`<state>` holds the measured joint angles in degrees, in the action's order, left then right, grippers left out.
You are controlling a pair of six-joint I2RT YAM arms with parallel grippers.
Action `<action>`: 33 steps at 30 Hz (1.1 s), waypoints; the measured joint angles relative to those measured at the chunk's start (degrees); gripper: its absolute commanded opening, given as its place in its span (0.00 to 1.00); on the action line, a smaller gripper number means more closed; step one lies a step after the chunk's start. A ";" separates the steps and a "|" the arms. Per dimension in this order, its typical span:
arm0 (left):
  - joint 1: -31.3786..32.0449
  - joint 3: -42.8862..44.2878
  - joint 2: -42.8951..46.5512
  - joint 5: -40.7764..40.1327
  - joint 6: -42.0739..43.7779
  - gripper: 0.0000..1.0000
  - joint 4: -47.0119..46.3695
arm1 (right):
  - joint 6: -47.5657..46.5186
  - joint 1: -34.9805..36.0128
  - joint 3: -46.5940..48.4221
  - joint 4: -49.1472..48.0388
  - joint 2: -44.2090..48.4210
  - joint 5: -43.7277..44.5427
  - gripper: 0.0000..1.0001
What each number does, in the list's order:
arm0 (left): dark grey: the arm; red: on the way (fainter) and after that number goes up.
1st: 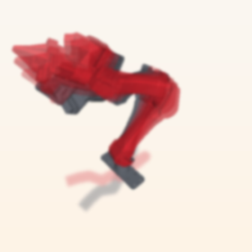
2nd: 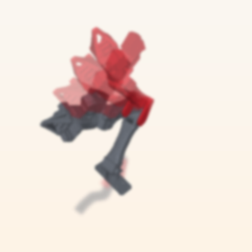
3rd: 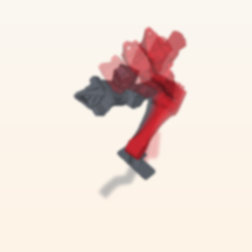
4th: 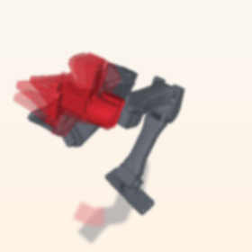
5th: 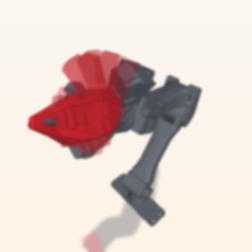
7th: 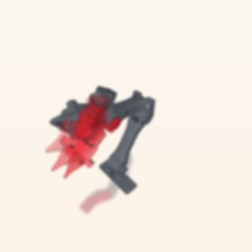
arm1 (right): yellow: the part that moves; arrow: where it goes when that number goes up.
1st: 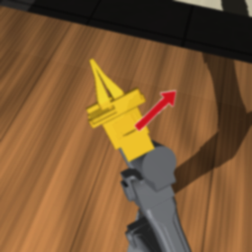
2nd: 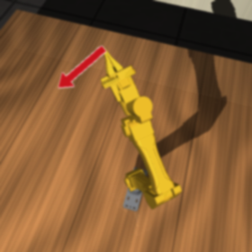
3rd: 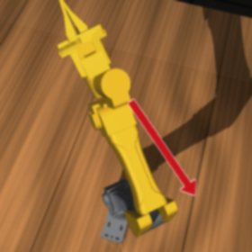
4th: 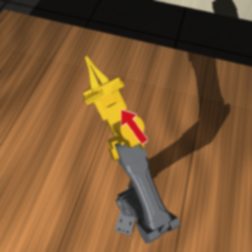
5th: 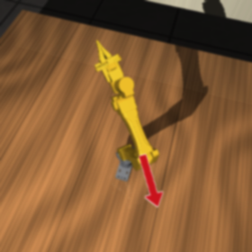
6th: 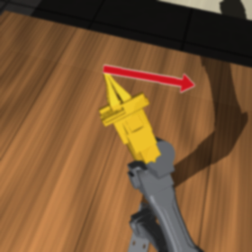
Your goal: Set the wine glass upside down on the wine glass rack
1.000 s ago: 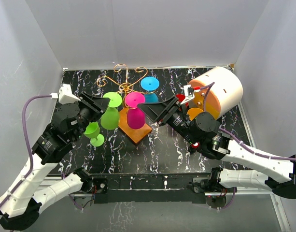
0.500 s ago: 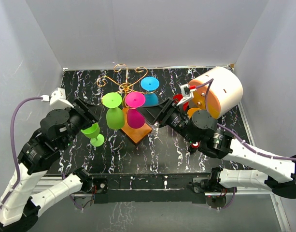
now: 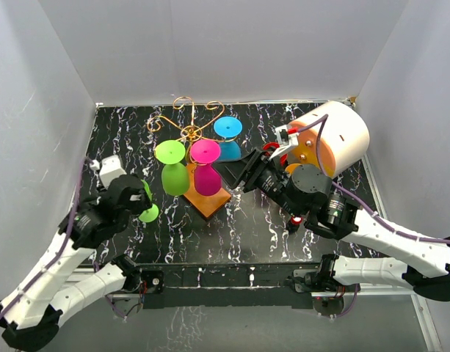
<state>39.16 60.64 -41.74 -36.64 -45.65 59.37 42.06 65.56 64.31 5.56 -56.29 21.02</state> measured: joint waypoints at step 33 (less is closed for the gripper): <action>-10.03 -7.76 -14.49 8.68 15.52 0.28 -18.21 | -0.04 0.00 -0.02 0.85 1.88 2.05 0.54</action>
<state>29.12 52.88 -56.23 -27.97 -30.13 41.17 42.02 65.56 64.29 6.42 -54.41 23.07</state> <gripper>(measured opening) 0.307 0.544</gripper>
